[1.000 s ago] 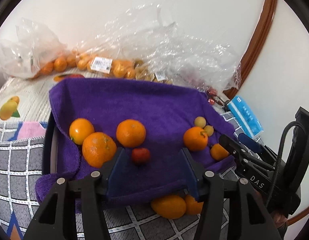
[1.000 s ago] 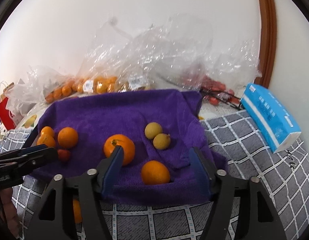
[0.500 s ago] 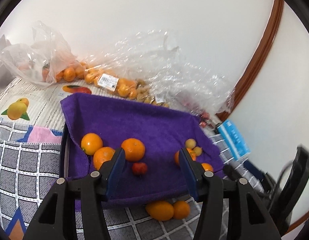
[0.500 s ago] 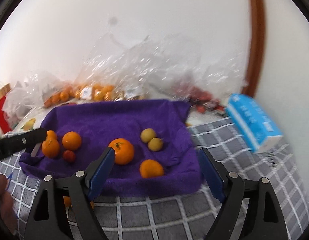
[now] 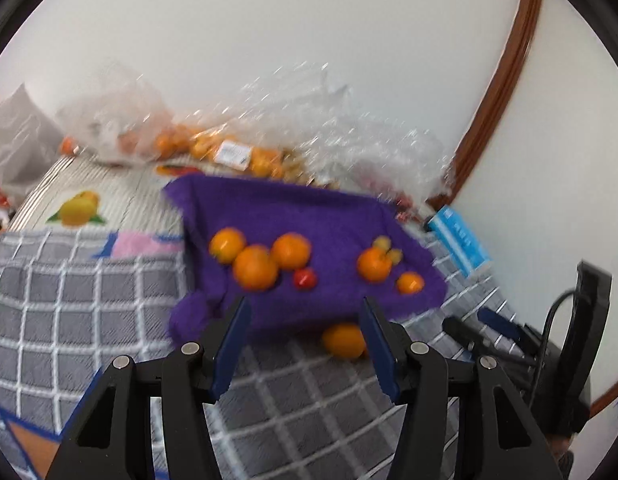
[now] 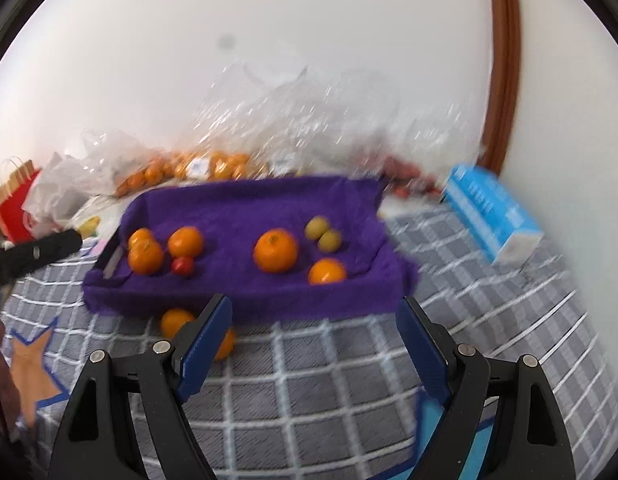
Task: Organize fruits
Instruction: 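Withdraw both open tools from the towel toward the oranges on the bed cover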
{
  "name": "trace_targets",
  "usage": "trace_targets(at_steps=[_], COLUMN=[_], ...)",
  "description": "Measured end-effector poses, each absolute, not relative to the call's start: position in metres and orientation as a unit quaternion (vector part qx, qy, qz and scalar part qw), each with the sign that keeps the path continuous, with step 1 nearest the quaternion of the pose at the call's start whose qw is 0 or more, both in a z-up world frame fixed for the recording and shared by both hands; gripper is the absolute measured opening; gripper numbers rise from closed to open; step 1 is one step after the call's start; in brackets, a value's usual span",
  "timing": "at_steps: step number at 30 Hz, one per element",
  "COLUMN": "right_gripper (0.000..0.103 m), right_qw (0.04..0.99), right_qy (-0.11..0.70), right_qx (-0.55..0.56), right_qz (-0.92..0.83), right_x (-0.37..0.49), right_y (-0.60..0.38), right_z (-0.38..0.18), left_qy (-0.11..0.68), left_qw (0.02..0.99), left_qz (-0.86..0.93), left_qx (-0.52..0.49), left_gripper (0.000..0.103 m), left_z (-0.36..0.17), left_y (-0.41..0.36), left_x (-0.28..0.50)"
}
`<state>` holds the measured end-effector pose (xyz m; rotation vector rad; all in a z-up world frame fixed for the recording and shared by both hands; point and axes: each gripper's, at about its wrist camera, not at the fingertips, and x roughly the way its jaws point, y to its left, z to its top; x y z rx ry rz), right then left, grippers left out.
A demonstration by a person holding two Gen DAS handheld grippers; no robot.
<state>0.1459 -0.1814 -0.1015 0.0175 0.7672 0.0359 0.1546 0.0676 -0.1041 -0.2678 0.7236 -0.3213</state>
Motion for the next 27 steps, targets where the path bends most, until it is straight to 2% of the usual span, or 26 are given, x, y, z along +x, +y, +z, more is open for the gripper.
trace_targets(at_steps=[5, 9, 13, 21, 24, 27], right_gripper=[0.066, 0.06, 0.049, 0.047, 0.039, 0.038], right_qw=[0.919, 0.915, 0.91, 0.91, 0.904, 0.903], right_qy=[0.392, 0.401, 0.41, 0.408, 0.419, 0.422], right_qx=[0.007, 0.002, -0.007, -0.022, -0.026, -0.022], right_qz=[0.032, 0.048, 0.058, 0.079, 0.075, 0.074], right_x=[0.143, 0.143, 0.143, 0.149, 0.156, 0.159], right_y=[-0.165, -0.15, -0.137, -0.121, -0.121, -0.124], right_z=[-0.121, -0.134, -0.142, -0.143, -0.149, -0.153], left_qy=[0.374, 0.399, 0.417, 0.415, 0.414, 0.415], left_qw=[0.908, 0.903, 0.894, 0.892, 0.893, 0.894], left_qz=[-0.12, -0.087, -0.084, -0.092, -0.092, -0.091], left_qx=[-0.148, -0.131, -0.142, -0.154, -0.15, -0.142], left_gripper=[0.053, 0.052, 0.052, 0.055, 0.057, 0.058], left_z=[-0.129, -0.149, -0.166, -0.17, -0.169, -0.169], left_y=[0.093, 0.101, 0.108, 0.109, 0.106, 0.103], left_x=[0.145, 0.146, 0.147, 0.14, 0.14, 0.138])
